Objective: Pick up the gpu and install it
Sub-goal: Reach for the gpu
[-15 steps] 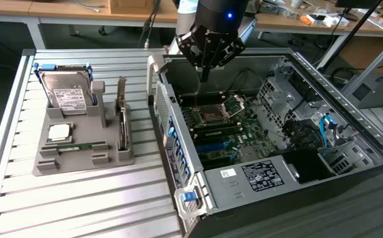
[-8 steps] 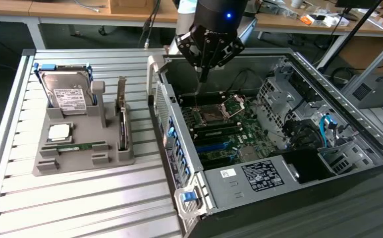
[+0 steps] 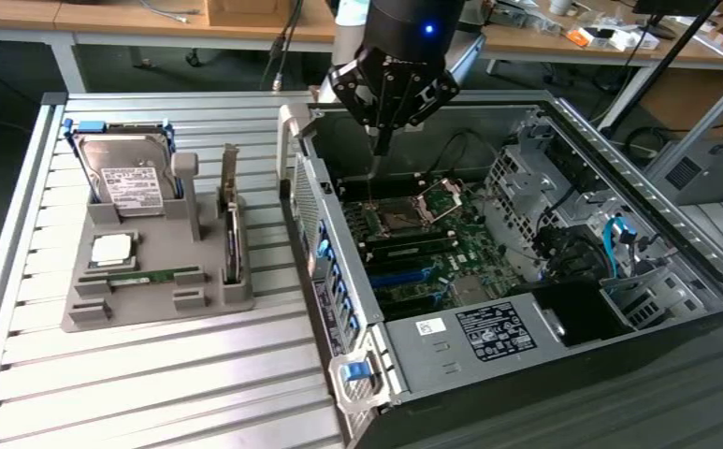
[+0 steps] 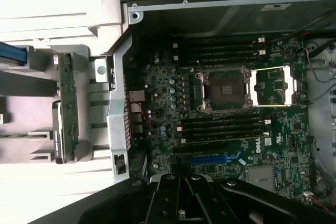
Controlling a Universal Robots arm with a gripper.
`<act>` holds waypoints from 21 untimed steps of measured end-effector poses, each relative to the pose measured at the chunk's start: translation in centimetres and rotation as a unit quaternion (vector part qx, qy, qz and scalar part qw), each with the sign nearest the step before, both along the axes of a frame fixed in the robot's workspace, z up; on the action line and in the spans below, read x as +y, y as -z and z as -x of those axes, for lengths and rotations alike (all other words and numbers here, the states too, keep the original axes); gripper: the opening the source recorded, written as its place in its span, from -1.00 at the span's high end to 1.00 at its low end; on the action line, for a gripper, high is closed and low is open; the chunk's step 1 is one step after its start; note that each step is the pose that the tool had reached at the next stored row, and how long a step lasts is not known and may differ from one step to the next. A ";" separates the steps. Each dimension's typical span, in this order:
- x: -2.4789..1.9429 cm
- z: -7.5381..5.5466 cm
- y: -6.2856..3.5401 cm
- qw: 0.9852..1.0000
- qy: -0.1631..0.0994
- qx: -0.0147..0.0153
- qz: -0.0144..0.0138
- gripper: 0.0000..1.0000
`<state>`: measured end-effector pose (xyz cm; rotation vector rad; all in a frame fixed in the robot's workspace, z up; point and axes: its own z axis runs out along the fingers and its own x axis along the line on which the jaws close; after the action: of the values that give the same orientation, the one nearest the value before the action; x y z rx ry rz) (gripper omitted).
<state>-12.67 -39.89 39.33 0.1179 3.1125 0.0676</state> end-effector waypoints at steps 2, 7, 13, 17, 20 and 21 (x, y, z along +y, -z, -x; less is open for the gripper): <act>0.00 0.0 0.00 1.000 0.000 0.000 0.000 0.80; 0.00 0.2 0.00 1.000 0.000 0.000 0.000 0.80; 0.00 0.3 0.00 1.000 0.000 0.000 0.000 0.80; 0.00 0.6 0.00 1.000 0.000 0.000 0.000 0.80; 0.00 0.6 0.00 1.000 0.000 0.000 0.000 0.80; 0.00 0.6 0.00 1.000 0.000 0.000 0.000 0.80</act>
<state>-13.29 -39.89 39.33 0.1180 3.1125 0.0676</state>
